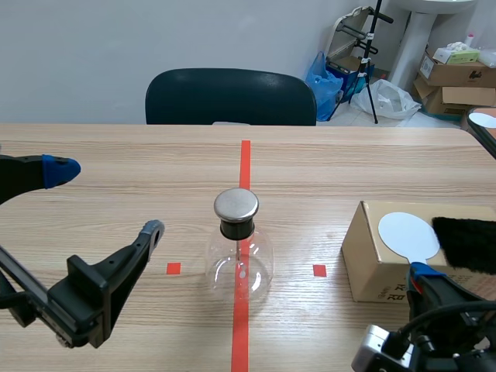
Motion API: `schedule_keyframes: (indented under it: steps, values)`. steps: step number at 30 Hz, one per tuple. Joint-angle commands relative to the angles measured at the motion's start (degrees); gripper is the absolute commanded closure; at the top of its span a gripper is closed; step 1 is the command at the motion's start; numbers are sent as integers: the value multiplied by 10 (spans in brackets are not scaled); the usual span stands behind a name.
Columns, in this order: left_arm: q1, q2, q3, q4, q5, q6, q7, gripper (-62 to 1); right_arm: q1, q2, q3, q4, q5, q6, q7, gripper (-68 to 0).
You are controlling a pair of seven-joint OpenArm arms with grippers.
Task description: Do the electroscope experiment
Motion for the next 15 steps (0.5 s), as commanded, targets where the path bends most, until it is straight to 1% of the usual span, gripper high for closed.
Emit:
schedule_keyframes:
  steps: [1,15]
  values:
    - [3,7,2,3,-3,1,-8,-623,4,0,3,4,1,-8,-4,-8]
    - [3,7,2,3,-3,1,-8,-623,4,0,3,4,1,-8,-10,-9]
